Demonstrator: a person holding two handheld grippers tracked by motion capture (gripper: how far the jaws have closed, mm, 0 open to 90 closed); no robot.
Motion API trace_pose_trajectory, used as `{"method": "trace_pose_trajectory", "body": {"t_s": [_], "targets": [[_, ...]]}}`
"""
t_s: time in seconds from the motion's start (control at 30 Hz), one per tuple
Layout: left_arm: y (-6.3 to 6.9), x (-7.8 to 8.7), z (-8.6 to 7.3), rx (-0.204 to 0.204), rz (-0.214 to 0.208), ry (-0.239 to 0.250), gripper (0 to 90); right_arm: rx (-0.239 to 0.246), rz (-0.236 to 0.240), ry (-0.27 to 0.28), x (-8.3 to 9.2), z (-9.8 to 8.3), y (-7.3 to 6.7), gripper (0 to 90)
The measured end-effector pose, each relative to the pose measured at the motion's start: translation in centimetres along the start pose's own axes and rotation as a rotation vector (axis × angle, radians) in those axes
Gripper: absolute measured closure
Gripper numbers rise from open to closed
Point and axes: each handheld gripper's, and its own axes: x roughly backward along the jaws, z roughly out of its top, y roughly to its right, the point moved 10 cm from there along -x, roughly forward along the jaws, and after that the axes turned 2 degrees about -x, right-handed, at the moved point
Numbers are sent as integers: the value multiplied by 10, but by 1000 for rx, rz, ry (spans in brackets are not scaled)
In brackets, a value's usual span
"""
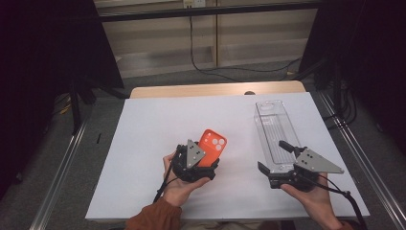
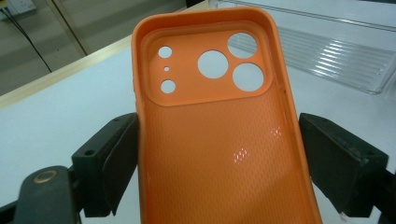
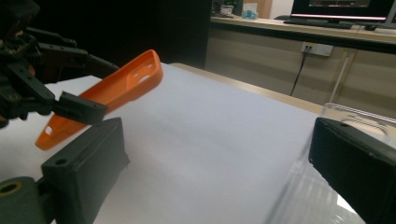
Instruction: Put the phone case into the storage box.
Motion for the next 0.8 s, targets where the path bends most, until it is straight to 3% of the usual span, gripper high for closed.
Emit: {"method": "trace_pose_trajectory", "body": {"t_s": [0.27,0.33,0.53,0.63,0.8], "targets": [[4,1,5,-22,32,37,152,-2,69,-55,-40,11,-27,55],[4,1,6,-27,43,45,152,-7,59,-67,-51,15,-30,72],[4,-2,6,-36,79,64,152,-60,48,-103,-70,23,-29,97],[2,-4,7,-41,90,65,152,-84,43,-178,-75,22,-30,120],[2,-11,11,-71,118,70,152,-115,48,-244,-80,23,-27,275]]}}
